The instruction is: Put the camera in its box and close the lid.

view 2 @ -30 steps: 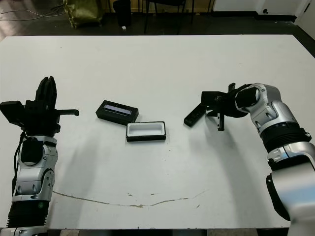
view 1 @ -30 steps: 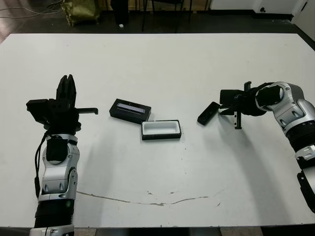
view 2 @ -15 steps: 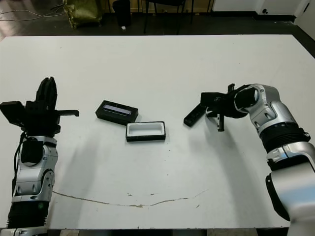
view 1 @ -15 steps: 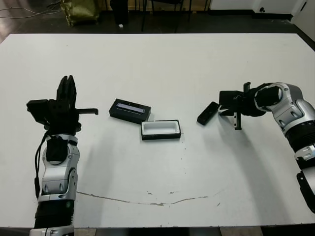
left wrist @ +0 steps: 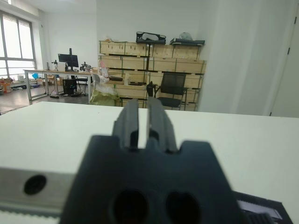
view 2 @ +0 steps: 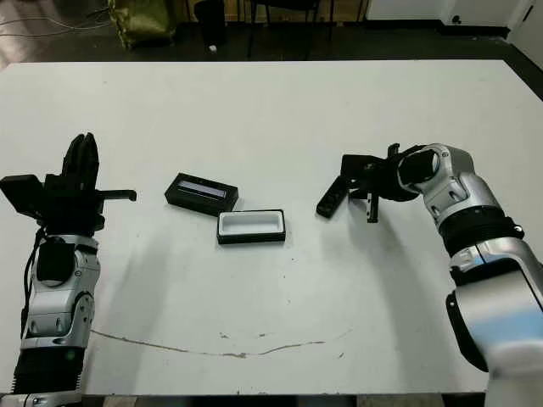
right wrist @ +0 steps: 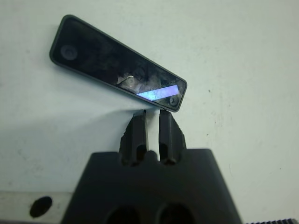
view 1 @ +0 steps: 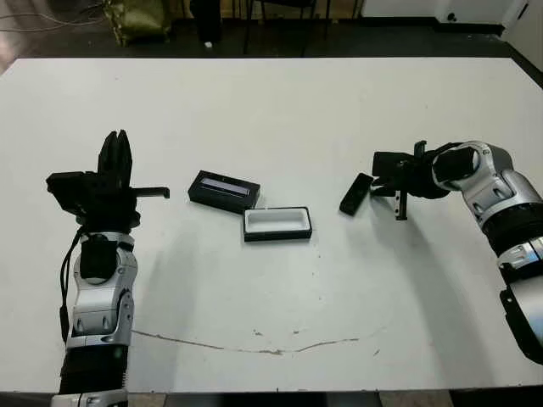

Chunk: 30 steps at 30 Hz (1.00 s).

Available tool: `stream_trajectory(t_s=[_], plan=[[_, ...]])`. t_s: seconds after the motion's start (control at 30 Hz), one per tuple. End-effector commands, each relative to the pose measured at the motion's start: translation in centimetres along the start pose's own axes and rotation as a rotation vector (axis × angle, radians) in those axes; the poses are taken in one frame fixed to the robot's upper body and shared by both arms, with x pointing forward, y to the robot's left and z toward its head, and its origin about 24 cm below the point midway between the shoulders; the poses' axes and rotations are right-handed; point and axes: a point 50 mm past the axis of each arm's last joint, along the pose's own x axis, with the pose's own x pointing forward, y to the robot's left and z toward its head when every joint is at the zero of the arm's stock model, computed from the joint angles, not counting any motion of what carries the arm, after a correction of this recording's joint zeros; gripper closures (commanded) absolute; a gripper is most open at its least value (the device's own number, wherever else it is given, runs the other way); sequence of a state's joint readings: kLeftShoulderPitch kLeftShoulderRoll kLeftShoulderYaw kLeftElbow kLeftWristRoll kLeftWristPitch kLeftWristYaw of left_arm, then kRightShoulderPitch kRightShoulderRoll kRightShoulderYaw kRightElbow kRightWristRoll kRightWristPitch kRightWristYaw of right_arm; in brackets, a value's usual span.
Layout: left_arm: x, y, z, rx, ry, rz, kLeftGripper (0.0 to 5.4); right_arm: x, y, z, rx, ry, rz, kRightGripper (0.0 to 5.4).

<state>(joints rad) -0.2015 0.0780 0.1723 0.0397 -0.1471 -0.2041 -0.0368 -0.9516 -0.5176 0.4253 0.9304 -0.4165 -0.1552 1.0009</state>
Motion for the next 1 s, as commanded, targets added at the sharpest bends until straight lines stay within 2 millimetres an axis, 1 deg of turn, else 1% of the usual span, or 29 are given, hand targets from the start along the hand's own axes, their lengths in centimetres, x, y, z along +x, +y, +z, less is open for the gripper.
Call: stream_trajectory(t_s=[0.03, 0.13, 0.5, 0.83, 1.0], plan=[[-0.4, 0.1, -0.6, 0.008, 0.034, 0.006, 5.38, 1.1, 0.8, 0.0, 0.016, 0.015, 0.038, 5.40], [-0.4, 0.1, -0.6, 0.002, 0.036, 0.007, 5.38, 1.2, 0.8, 0.2, -0.006, 0.009, 0.025, 5.40], [-0.4, 0.1, -0.7, -0.001, 0.036, 0.005, 5.38, 1.9, 0.8, 0.4, 0.007, -0.021, -0.018, 5.40], [-0.4, 0.1, -0.8, -0.006, 0.040, 0.014, 5.38, 2.4, 0.7, 1.0, 0.000, -0.036, -0.031, 5.40], [-0.4, 0.0, -0.8, -0.007, 0.044, 0.015, 5.38, 2.7, 0.6, 1.5, 0.029, -0.046, -0.014, 5.40]])
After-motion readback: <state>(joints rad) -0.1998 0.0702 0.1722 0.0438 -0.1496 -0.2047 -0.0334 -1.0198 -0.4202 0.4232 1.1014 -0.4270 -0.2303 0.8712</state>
